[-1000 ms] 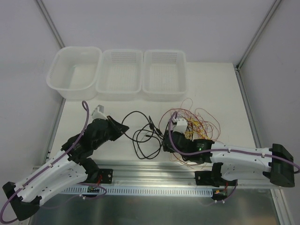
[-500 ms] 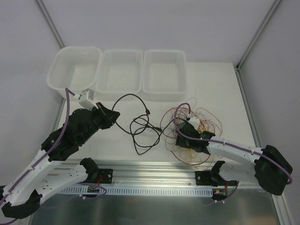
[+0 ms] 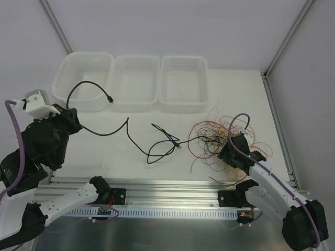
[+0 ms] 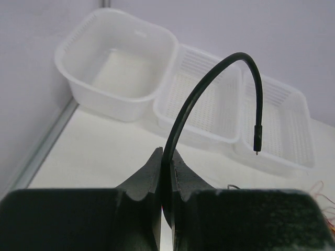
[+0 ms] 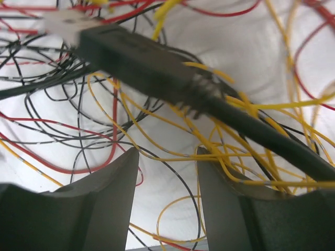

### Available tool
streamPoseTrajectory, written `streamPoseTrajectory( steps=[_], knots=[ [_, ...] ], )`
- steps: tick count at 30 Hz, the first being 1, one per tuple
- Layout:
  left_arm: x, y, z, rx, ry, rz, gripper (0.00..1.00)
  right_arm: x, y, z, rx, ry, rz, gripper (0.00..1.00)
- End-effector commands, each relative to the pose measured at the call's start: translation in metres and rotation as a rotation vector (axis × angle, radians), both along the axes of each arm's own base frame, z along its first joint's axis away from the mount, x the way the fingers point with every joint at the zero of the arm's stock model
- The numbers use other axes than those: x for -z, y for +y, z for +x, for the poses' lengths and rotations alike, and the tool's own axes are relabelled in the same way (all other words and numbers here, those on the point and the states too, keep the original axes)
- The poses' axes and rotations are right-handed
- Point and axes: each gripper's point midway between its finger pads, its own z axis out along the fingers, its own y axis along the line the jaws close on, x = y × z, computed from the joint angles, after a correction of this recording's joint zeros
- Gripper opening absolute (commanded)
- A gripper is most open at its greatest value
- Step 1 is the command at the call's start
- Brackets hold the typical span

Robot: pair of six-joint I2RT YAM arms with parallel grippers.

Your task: Untangle the cables

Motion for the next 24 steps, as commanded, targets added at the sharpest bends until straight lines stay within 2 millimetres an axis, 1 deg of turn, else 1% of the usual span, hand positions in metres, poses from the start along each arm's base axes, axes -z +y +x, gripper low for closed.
streamPoseTrajectory(
  steps=[1,2,3,4,5,6,7,8,9,11,12,14,15,16,17,18,19,20,21,22,24],
  knots=[
    [-0.020,0.053,-0.015,-0.198,-0.021,0.157,0.00,-0.006,-0.015,-0.011,-0.008,0.028,-0.032,0.53],
    [-0.021,0.051,-0.015,-0.185,-0.023,0.158,0.00,-0.012,-0.016,-0.008,-0.017,0.012,-0.042,0.54],
    [-0.019,0.047,-0.014,-0.158,-0.020,0.156,0.00,-0.019,-0.009,-0.006,-0.067,-0.005,-0.025,0.55],
    [-0.013,0.030,-0.009,-0.077,-0.006,0.146,0.00,-0.039,-0.002,0.002,-0.135,-0.067,-0.021,0.57],
    [-0.009,0.028,-0.007,-0.076,0.005,0.157,0.00,-0.050,0.005,0.005,-0.189,-0.096,-0.016,0.59],
    [-0.002,0.011,-0.003,-0.004,0.022,0.143,0.00,-0.061,0.015,0.005,-0.252,-0.126,0.001,0.61],
    [0.005,0.001,0.000,0.037,0.042,0.145,0.00,-0.075,0.029,0.004,-0.337,-0.161,0.005,0.62],
    [0.017,-0.011,0.006,0.070,0.076,0.157,0.00,-0.084,0.036,0.004,-0.408,-0.184,-0.012,0.64],
    [0.025,-0.027,0.008,0.128,0.100,0.134,0.00,-0.108,0.054,0.003,-0.485,-0.236,0.007,0.65],
    [0.039,-0.045,0.013,0.174,0.145,0.114,0.00,-0.120,0.065,-0.001,-0.560,-0.240,-0.011,0.68],
    [0.044,-0.052,0.014,0.196,0.161,0.105,0.00,-0.138,0.078,-0.004,-0.617,-0.278,0.001,0.68],
    [0.054,-0.068,0.016,0.252,0.200,0.085,0.00,-0.148,0.092,-0.006,-0.671,-0.287,0.011,0.68],
    [0.055,-0.072,0.016,0.262,0.207,0.078,0.00,-0.153,0.104,-0.011,-0.721,-0.295,0.025,0.68],
    [0.059,-0.077,0.016,0.286,0.221,0.074,0.00,-0.167,0.115,-0.009,-0.739,-0.332,0.048,0.67],
    [0.062,-0.080,0.016,0.294,0.231,0.073,0.00,-0.172,0.122,-0.010,-0.753,-0.344,0.059,0.65],
    [0.063,-0.082,0.016,0.298,0.237,0.063,0.00,-0.170,0.133,-0.013,-0.785,-0.334,0.062,0.65],
    [0.065,-0.084,0.016,0.306,0.241,0.060,0.00,-0.179,0.144,-0.010,-0.797,-0.365,0.083,0.62],
    [0.066,-0.084,0.015,0.304,0.243,0.055,0.00,-0.178,0.151,-0.010,-0.810,-0.363,0.085,0.60],
    [0.067,-0.084,0.015,0.305,0.246,0.049,0.00,-0.171,0.161,-0.012,-0.833,-0.344,0.074,0.59],
    [0.069,-0.085,0.015,0.305,0.250,0.046,0.00,-0.172,0.170,-0.010,-0.839,-0.351,0.079,0.54],
    [0.071,-0.086,0.014,0.310,0.255,0.037,0.00,-0.168,0.184,-0.012,-0.867,-0.346,0.072,0.49]
  ],
)
